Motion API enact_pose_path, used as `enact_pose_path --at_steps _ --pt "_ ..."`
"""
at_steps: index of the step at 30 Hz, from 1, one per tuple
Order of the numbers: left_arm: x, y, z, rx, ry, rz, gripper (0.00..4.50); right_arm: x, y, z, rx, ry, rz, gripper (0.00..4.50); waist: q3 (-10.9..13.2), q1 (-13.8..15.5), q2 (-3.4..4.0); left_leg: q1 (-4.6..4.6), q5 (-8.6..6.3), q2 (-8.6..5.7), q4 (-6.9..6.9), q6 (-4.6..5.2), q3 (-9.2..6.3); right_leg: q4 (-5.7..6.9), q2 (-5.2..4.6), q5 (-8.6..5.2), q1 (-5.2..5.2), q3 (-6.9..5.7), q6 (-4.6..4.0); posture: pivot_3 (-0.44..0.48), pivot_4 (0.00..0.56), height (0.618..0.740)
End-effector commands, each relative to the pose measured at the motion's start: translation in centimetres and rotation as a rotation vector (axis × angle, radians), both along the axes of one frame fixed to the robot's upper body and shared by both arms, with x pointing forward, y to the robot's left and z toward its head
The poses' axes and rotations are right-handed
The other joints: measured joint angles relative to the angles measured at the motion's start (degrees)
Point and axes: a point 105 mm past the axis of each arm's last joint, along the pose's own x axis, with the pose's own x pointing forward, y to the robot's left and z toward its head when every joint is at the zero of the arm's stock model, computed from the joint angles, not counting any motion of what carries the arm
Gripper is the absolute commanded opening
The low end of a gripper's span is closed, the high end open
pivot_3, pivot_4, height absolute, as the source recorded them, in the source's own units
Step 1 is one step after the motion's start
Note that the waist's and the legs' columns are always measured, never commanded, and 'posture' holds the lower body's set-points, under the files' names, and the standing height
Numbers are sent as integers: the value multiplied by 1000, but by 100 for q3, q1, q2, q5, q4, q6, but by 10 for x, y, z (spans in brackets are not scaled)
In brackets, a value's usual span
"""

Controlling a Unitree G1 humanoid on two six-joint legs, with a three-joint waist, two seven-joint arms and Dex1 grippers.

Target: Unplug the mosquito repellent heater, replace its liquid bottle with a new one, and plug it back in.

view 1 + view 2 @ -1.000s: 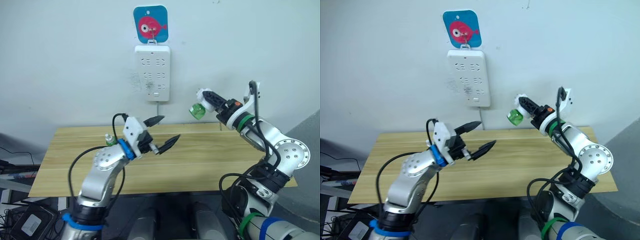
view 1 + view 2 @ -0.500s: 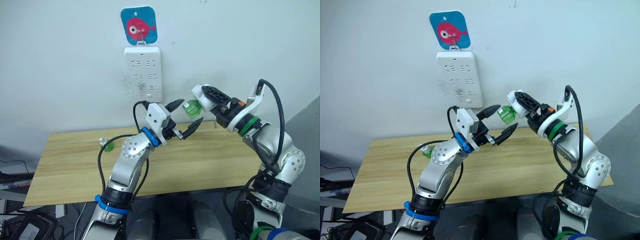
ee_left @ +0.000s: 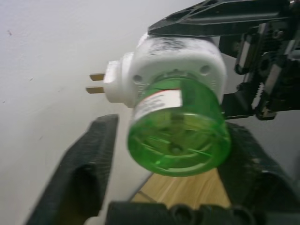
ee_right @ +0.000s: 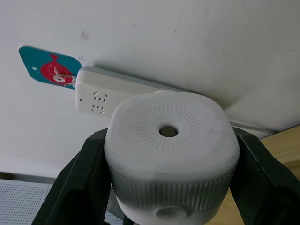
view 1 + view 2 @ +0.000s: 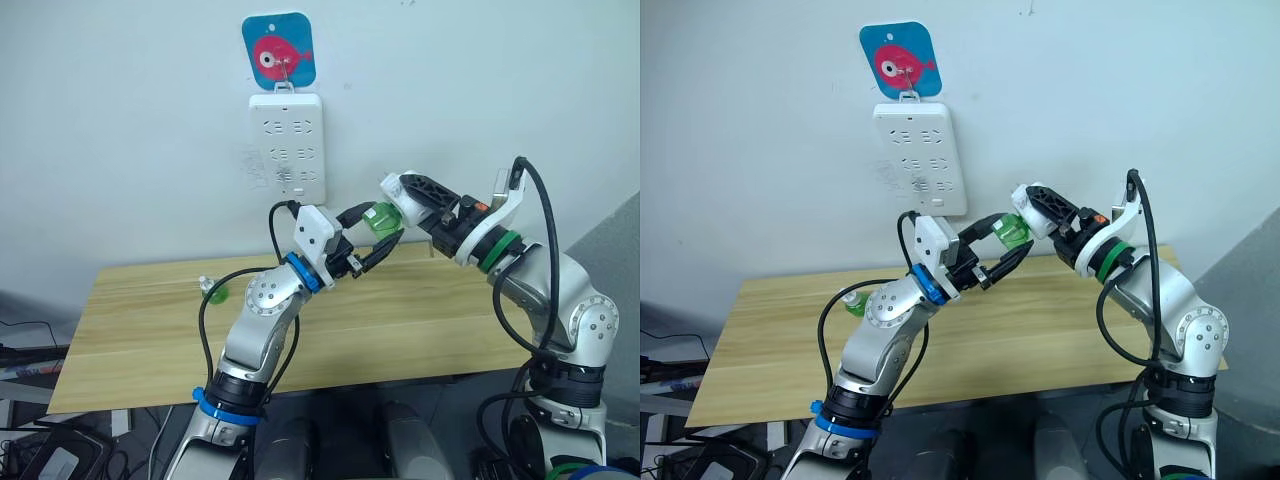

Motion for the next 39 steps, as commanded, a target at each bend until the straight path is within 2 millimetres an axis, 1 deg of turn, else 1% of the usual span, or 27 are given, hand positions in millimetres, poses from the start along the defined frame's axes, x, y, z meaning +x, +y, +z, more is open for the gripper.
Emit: enact_pose_path --at_steps 1,6,8,10,11,13,16,18,21,24,26,28,33,39 --pt "-3 3 11 -32 -39 4 2232 -8 2 10 20 -50 21 2964 0 3 0 0 0 0 0 0 0 0 0 0 0 0 0 -164 214 740" --pt "-3 2 14 -20 -59 -7 2232 -11 2 6 -12 -56 36 2964 0 7 -1 -1 0 0 0 -1 0 -1 0 0 0 2 0 -167 214 740" --pt "-5 0 13 19 -82 -32 2232 -13 5 6 1 -74 64 3706 0 11 -1 -1 0 0 0 0 0 -1 0 0 0 2 0 -166 212 740" --pt "-7 -1 12 63 -108 -76 2232 -14 8 5 0 -90 105 4302 0 18 0 0 -7 1 0 11 0 0 1 0 0 1 0 -159 210 740" --pt "-8 0 10 89 -121 -99 2232 -15 9 3 -14 -100 133 4463 0 18 0 1 -7 2 0 12 0 0 2 0 0 1 0 -157 210 740" --pt "-7 5 6 143 -144 -142 2232 -18 7 -3 -53 -117 203 4463 0 24 -1 2 -7 1 0 12 1 0 3 0 1 1 0 -154 211 740" --pt "-9 14 -3 237 -180 -225 2232 -20 -1 -14 -154 -112 326 4463 0 53 -1 1 -9 -2 0 15 4 -2 3 0 1 0 0 -142 214 740" --pt "-14 18 -10 309 -208 -301 2232 -23 -5 -19 -164 -100 434 4463 1 59 -1 2 -12 -2 1 21 6 -4 2 0 1 0 0 -140 215 740" --pt "-14 25 -15 363 -224 -360 2232 -35 -12 -25 -187 -63 593 4463 1 103 -2 1 -12 0 3 22 5 -5 0 1 2 1 -1 -134 211 740" --pt "-16 31 -21 422 -237 -419 2232 -44 -20 -26 -191 -27 706 4463 2 148 -3 -3 -13 1 4 23 4 -8 -2 1 1 0 -1 -116 210 740" --pt "-17 34 -23 444 -242 -438 2232 -45 -22 -27 -208 -3 725 4463 2 150 -3 -5 -14 1 5 24 3 -11 -4 1 2 0 -1 -114 208 740" --pt "-17 33 -23 444 -248 -446 2232 -41 -22 -28 -200 12 720 4463 2 150 -5 -5 -14 2 5 25 4 -12 -5 1 2 1 -1 -109 209 740" --pt "-16 28 -18 431 -270 -442 2232 -38 -16 -28 -197 18 733 4463 3 155 -6 -8 -14 2 7 25 2 -10 -6 2 0 1 2 -110 210 740" --pt "-15 24 -14 418 -282 -433 2232 -36 -13 -31 -197 29 727 4463 4 163 -7 -9 -14 2 9 24 1 -12 -7 6 -1 1 7 -111 210 740"
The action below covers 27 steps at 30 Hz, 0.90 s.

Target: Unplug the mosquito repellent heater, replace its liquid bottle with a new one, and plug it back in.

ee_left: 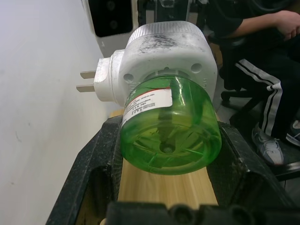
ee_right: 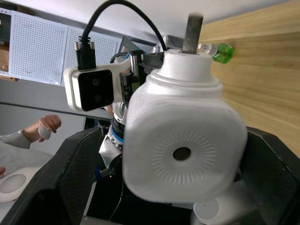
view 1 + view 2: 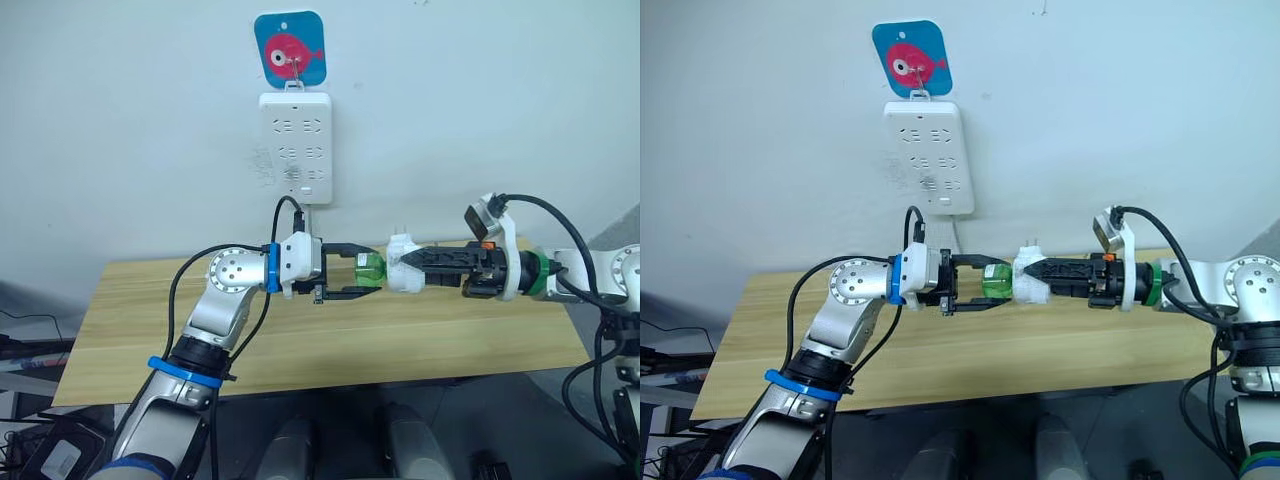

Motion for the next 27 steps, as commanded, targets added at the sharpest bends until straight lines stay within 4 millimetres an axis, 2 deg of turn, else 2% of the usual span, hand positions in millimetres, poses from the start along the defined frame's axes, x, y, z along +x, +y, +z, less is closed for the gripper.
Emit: enact_pose_path --at_steps 1,3,4,6,9,16,20,24,27 --pt "0 -4 10 -24 -40 -4 2232 -2 3 10 35 -29 18 4463 0 1 0 0 0 0 0 0 -1 0 0 0 0 0 0 -112 213 740" --pt "1 -3 10 -24 -41 -2 2232 -2 3 11 41 -29 20 4463 1 1 -1 0 0 0 0 0 -1 0 0 0 0 0 0 -113 214 740" --pt "2 -3 11 -24 -43 0 2232 -2 2 10 42 -28 18 4306 1 1 -1 0 0 0 0 0 0 0 0 0 0 0 0 -114 215 740" --pt "3 -3 11 -23 -45 1 2232 -2 1 11 52 -26 22 3903 1 1 -2 0 0 0 1 0 -1 0 0 1 0 -1 0 -114 215 740" --pt "4 -4 12 -23 -49 -1 2232 -3 2 13 63 -31 31 2986 1 0 -2 0 0 0 1 0 0 0 0 1 0 0 0 -116 217 740" --pt "-2 -7 10 -27 -30 -23 2232 -1 3 14 66 -40 14 2973 1 -1 -2 0 0 0 1 0 0 0 0 1 0 0 0 -117 219 740" --pt "-6 -5 8 -55 351 -19 2232 -15 5 16 8 -90 67 2973 2 -10 -3 -3 0 0 1 1 -4 1 0 0 -2 0 1 -119 220 740" --pt "-6 6 0 -50 1043 -3 2232 -31 7 13 -32 -113 142 2973 5 -28 -6 -3 -1 0 2 2 -15 5 2 -1 -3 -7 2 -119 224 740" --pt "-13 14 9 -67 1398 -106 2232 -37 5 11 -40 -113 171 2973 7 -41 -10 -2 -1 -3 7 3 -19 7 10 -5 -1 -16 10 -128 226 740"
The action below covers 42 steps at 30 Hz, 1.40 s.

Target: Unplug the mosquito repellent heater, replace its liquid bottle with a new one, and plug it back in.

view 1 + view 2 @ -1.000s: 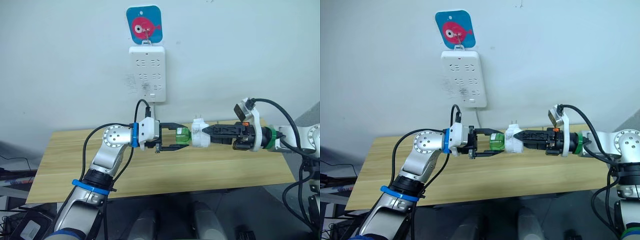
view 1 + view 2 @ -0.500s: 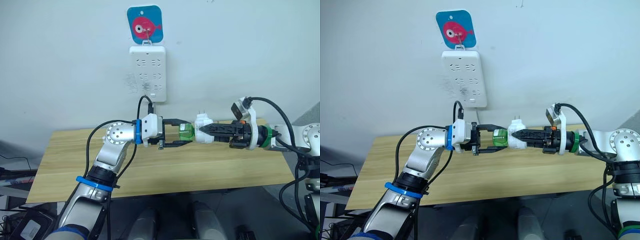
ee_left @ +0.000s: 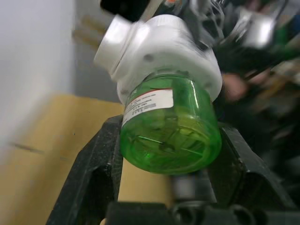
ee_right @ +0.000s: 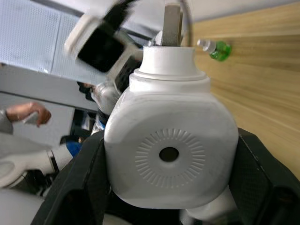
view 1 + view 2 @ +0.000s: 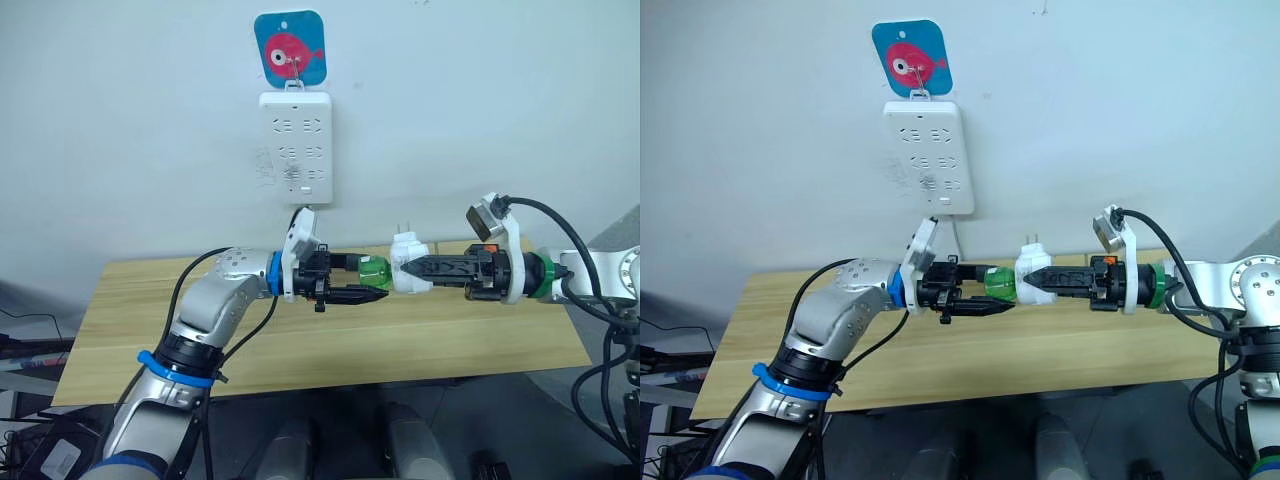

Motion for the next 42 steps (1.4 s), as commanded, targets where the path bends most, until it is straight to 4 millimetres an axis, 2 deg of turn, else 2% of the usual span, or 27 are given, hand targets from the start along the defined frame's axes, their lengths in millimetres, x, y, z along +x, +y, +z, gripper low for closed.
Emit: enact_pose_path --at_steps 1,6,8,9,13,15,17,19,23,25,28,30,33,35,38,42 --pt "9 19 9 -33 404 26 2232 -22 7 7 6 -33 132 2973 1 -14 -1 2 0 -4 0 0 3 4 4 -2 0 -6 4 -138 225 740" --pt "17 23 15 -50 484 36 2232 -21 6 5 15 -33 115 2973 2 -11 -3 3 2 -7 2 -3 8 4 0 -3 -1 -6 5 -149 225 740" --pt "13 24 15 -45 468 22 2952 -17 6 7 35 -32 92 2973 2 -19 -3 3 6 -6 1 -11 9 4 -6 -2 -2 6 4 -149 225 740" --pt "11 25 14 -38 444 16 3122 -16 5 8 36 -34 86 2973 2 -27 -3 4 13 -4 -1 -24 12 3 -7 -2 -5 13 4 -156 225 740" --pt "7 29 19 -63 389 13 4288 -9 3 7 47 -31 44 2973 2 -9 -3 3 14 4 -5 -26 17 4 -8 -1 -12 15 3 -156 224 740" --pt "6 34 20 -56 315 44 4427 -5 1 7 35 -46 17 2973 2 2 -4 0 14 -1 -2 -26 19 0 -11 -1 -11 18 3 -155 224 740" --pt "20 45 24 -74 256 168 4427 3 -4 9 36 -60 -25 2973 3 12 -6 0 14 -5 -1 -26 20 -4 -16 -1 -9 22 3 -155 226 740" --pt "24 57 21 4 20 265 4427 8 -11 12 48 -54 -69 2973 5 18 -9 0 14 -5 0 -26 19 -4 -16 -1 -9 20 3 -151 226 740" --pt "13 64 10 173 -634 262 4427 12 -19 13 63 -34 -106 2973 4 10 -7 8 13 4 -19 -28 38 -8 -19 1 -13 28 -1 -128 225 740" --pt "15 68 6 247 -971 274 4427 15 -19 14 69 -34 -123 2973 5 69 -8 5 13 8 -20 -29 35 -23 -19 4 -10 20 -7 -116 225 740" --pt "12 65 13 217 -1417 280 4427 18 -17 17 97 -24 -130 2973 5 187 -8 -4 13 17 -16 -28 41 -46 -17 24 -7 16 -19 -108 224 740" --pt "6 59 17 150 -1609 276 4427 18 -13 18 104 -19 -120 2973 3 242 -5 -4 2 24 -15 -5 43 -79 -12 52 3 15 -16 -107 223 740" --pt "3 49 17 64 -1776 260 4427 17 -6 18 109 -15 -88 2973 3 311 -6 -13 3 36 -12 -1 54 -115 -3 84 6 16 -10 -107 221 740" --pt "6 44 13 44 -1814 252 4427 17 -1 18 113 -16 -75 2973 3 329 -6 -15 4 40 -10 2 62 -121 -3 92 6 13 -5 -109 220 740" --pt "9 37 19 -7 -1880 277 4427 14 5 19 121 -24 -48 2973 3 323 -6 -15 4 40 -10 10 70 -119 -4 95 4 15 0 -115 218 740" --pt "9 28 17 -48 -1913 252 4427 11 11 20 129 -35 -25 2973 3 307 -6 -13 2 47 -8 13 77 -112 -4 97 -1 10 3 -118 218 740"
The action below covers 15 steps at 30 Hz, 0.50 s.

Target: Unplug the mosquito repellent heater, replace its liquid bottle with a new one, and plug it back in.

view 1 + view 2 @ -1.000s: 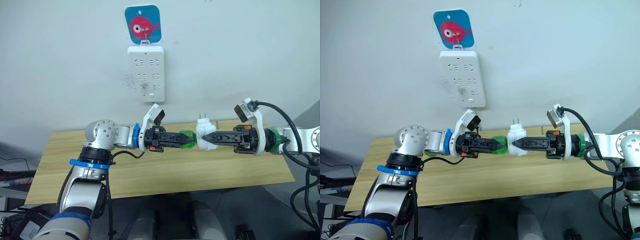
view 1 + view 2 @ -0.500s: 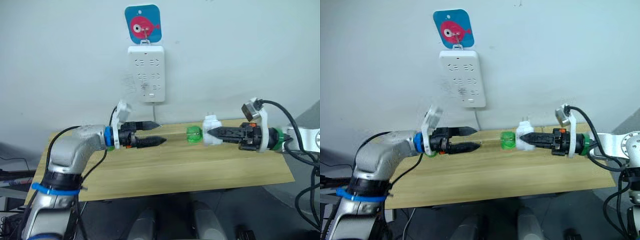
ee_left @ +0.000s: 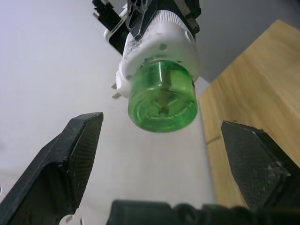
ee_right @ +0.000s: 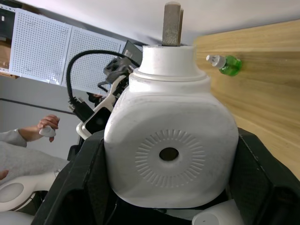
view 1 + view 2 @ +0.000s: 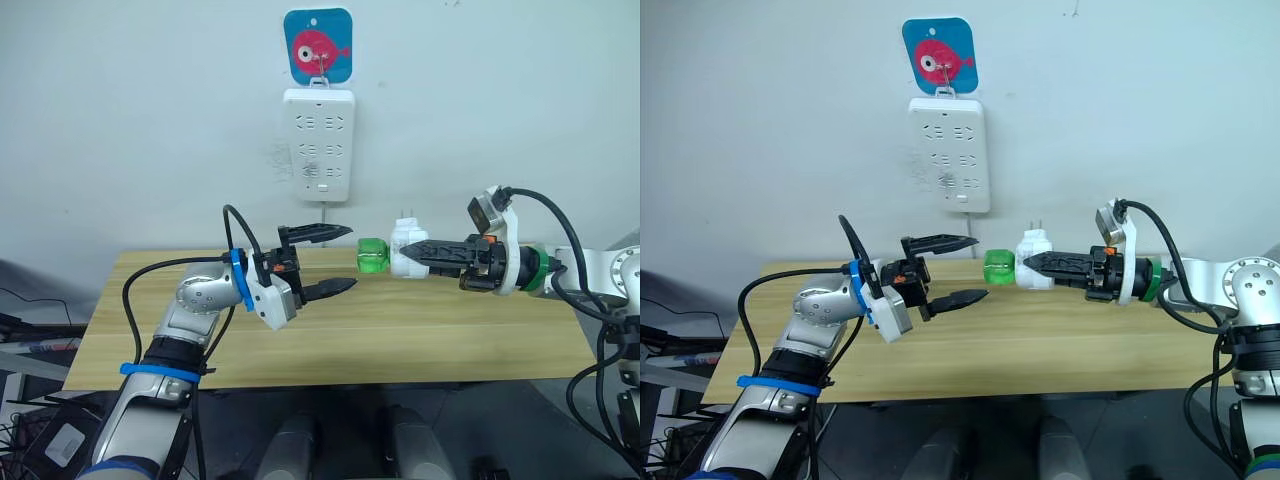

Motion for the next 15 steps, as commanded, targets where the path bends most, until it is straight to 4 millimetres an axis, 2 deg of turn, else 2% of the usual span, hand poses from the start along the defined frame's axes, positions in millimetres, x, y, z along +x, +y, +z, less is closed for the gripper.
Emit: enact_pose_path --at_steps 1,7,10,15 --pt "-4 -8 4 -27 -53 -44 4427 -8 7 15 40 -56 48 2973 0 -5 0 0 0 1 0 0 2 3 0 0 -1 -1 0 -118 218 740" --pt "-10 -22 6 -44 -89 -105 4427 -7 10 15 45 -61 45 2973 0 -36 0 3 -1 4 0 1 6 8 1 0 -3 -1 0 -128 223 740" --pt "-8 -22 6 -34 -94 -104 3861 -10 8 12 34 -54 47 2973 0 -58 0 3 -1 4 0 2 6 8 1 0 -3 -1 0 -134 225 740" --pt "-5 -19 6 -27 -92 -94 2486 -9 8 12 41 -54 41 2973 0 -98 0 3 -3 4 0 4 7 9 1 0 -4 -1 0 -135 223 740"
